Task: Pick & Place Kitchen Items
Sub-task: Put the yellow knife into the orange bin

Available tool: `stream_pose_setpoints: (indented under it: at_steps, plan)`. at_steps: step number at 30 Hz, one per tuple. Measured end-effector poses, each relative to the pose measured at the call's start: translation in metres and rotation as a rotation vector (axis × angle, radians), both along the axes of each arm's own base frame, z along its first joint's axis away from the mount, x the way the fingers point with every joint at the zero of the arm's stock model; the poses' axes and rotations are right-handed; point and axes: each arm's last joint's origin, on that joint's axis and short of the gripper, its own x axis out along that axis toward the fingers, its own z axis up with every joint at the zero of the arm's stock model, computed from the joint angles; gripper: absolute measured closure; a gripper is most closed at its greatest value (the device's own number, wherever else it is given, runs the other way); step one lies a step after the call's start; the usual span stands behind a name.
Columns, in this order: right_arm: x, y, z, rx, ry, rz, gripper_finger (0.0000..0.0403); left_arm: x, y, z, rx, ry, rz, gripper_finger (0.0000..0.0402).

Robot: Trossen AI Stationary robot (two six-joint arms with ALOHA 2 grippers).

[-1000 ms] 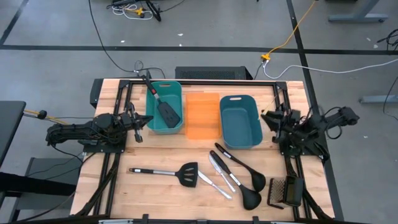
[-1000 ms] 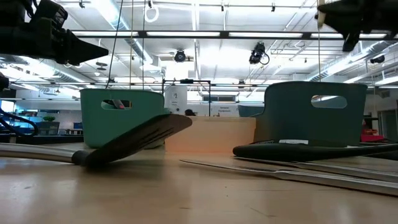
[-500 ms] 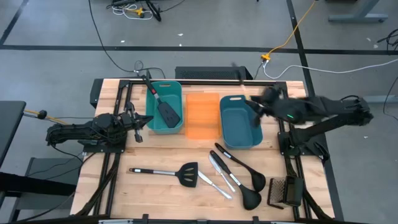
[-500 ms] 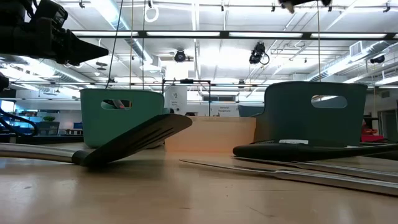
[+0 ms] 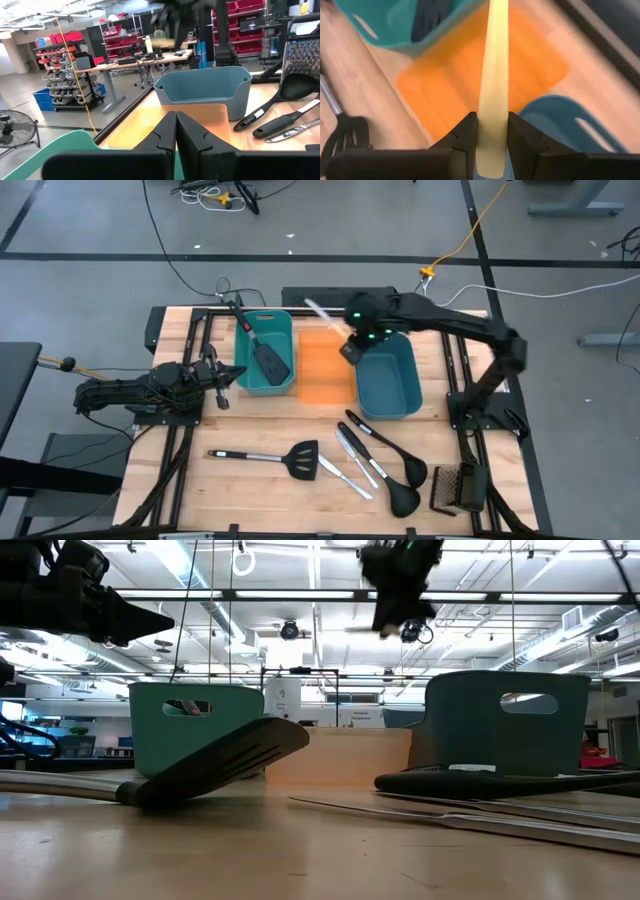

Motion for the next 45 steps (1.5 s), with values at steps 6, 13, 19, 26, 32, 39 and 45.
stream_pose_setpoints:
  at_steps: [6,13,19,26,32,39,45]
  plan:
    - [0.032,-0.011,-0.055,0.109,0.133,-0.024,0.0316,0.000,0.000,0.000,-0.011,0.001,-0.004,0.0387]
    - [0.052,-0.018,-0.091,0.141,0.175,-0.108,0.0316,0.000,0.000,0.000,-0.013,0.000,-0.008,0.0387]
    - [0.060,-0.021,-0.113,0.148,0.227,-0.190,0.0316,0.000,0.000,-0.001,-0.021,-0.002,-0.009,0.0387]
    - [0.068,-0.010,-0.124,0.144,0.238,-0.208,0.0316,0.000,-0.001,-0.001,-0.022,-0.001,-0.027,0.0387]
    - [0.074,0.009,-0.123,0.111,0.234,-0.181,0.0316,0.000,-0.001,-0.001,-0.018,0.001,-0.026,0.0387]
    - [0.075,0.011,-0.143,0.126,0.266,-0.175,0.0316,0.000,-0.001,-0.001,-0.004,0.006,-0.023,0.0387]
    - [0.076,0.009,-0.170,0.179,0.244,-0.170,0.0316,0.000,-0.001,-0.001,0.001,0.006,-0.022,0.0387]
